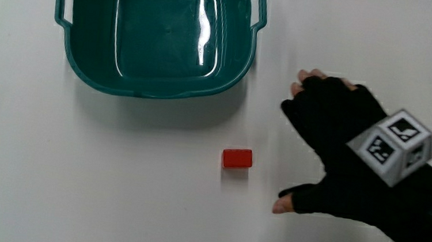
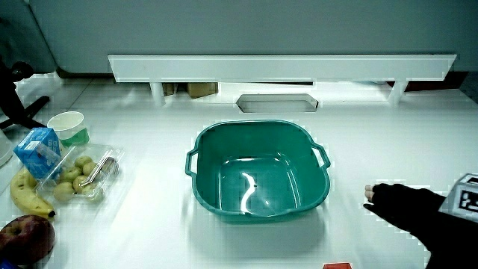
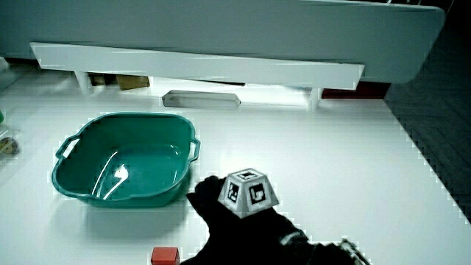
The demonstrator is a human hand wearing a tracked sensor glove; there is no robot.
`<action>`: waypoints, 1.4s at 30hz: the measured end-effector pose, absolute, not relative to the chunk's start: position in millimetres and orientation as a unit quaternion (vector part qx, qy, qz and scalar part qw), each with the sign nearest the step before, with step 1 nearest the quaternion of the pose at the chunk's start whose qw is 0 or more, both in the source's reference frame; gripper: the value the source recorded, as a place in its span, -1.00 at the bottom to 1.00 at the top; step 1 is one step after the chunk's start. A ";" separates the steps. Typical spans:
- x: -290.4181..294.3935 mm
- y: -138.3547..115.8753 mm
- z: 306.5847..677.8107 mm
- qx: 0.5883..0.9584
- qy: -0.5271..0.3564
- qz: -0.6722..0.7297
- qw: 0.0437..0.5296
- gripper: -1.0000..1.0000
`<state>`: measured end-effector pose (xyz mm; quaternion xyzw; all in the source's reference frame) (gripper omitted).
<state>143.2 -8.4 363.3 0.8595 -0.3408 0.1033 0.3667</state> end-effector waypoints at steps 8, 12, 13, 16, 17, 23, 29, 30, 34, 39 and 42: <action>110.4 -9.8 370.7 0.873 -0.328 0.019 0.359 0.00; 103.9 -10.5 369.9 0.872 -0.335 0.021 0.355 0.00; 103.6 -10.7 371.1 0.873 -0.334 0.021 0.354 0.00; 102.9 -11.4 371.3 0.875 -0.336 0.025 0.347 -0.05; 103.4 -11.8 372.6 0.875 -0.336 0.030 0.347 -0.08; 103.2 -12.9 374.6 0.878 -0.334 0.043 0.341 -0.22; 101.5 -14.7 375.2 0.878 -0.337 0.055 0.335 -0.38; 101.0 -14.9 374.9 0.878 -0.338 0.057 0.334 -0.40; 98.9 -14.9 376.2 0.879 -0.340 0.063 0.328 -0.50; 96.5 -15.3 375.9 0.879 -0.344 0.067 0.323 -0.62; 95.1 -15.9 377.2 0.879 -0.345 0.067 0.322 -0.70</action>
